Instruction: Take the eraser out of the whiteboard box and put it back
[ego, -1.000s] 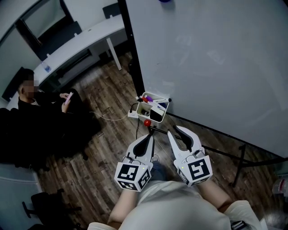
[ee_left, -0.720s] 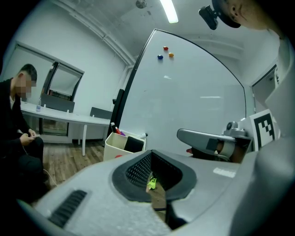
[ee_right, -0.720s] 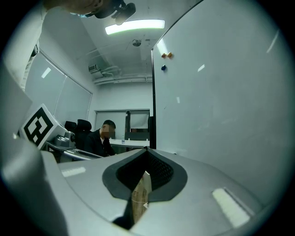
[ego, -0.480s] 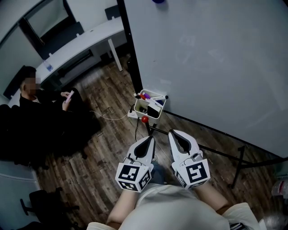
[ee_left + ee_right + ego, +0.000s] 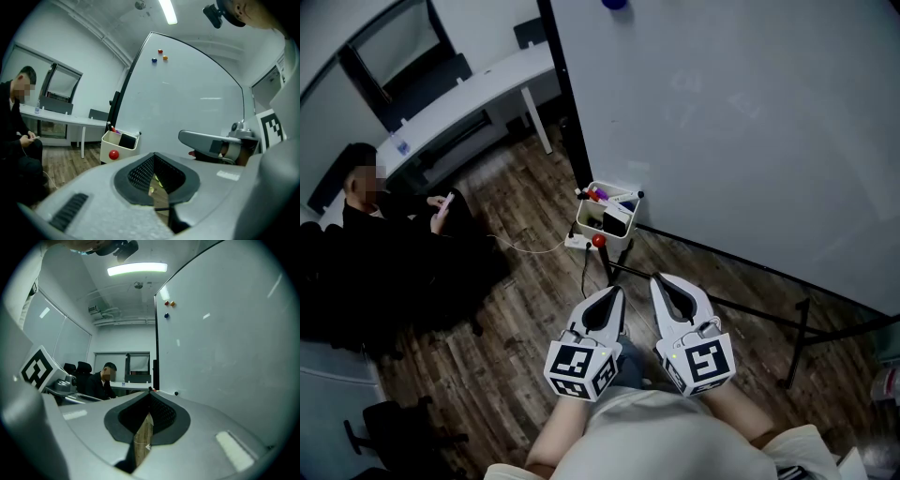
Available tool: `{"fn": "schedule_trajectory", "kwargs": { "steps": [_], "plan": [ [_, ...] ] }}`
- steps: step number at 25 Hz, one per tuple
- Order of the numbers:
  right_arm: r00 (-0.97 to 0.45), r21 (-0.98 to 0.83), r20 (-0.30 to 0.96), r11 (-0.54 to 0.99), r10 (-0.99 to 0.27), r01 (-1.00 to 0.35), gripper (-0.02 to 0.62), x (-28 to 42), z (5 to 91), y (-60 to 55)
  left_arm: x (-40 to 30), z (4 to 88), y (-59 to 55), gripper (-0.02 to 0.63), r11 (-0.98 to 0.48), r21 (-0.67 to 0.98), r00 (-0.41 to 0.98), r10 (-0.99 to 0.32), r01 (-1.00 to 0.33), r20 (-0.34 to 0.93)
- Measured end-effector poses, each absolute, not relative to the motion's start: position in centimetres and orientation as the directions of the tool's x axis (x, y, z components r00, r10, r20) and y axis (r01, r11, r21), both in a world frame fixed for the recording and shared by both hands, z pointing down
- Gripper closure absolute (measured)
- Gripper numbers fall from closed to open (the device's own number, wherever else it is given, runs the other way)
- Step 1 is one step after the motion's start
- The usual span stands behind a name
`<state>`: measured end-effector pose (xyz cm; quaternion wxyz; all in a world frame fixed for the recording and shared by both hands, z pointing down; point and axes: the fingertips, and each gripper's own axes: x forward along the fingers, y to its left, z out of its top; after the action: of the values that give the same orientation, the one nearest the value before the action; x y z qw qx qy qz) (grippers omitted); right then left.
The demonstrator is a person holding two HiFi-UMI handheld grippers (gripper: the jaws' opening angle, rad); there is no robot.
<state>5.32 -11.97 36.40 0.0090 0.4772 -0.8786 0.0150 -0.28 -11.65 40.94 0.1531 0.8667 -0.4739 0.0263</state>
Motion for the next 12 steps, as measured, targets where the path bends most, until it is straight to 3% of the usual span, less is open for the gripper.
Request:
{"fn": "schedule_trajectory", "kwargs": {
  "steps": [12],
  "plan": [
    [-0.556, 0.014, 0.038, 0.557, -0.830, -0.830, 0.591, 4.3, 36.7, -7.6, -1.1, 40.6, -7.7, 0.604, -0.506, 0.231, 0.547, -0.820, -0.831, 0.171]
  ]
}}
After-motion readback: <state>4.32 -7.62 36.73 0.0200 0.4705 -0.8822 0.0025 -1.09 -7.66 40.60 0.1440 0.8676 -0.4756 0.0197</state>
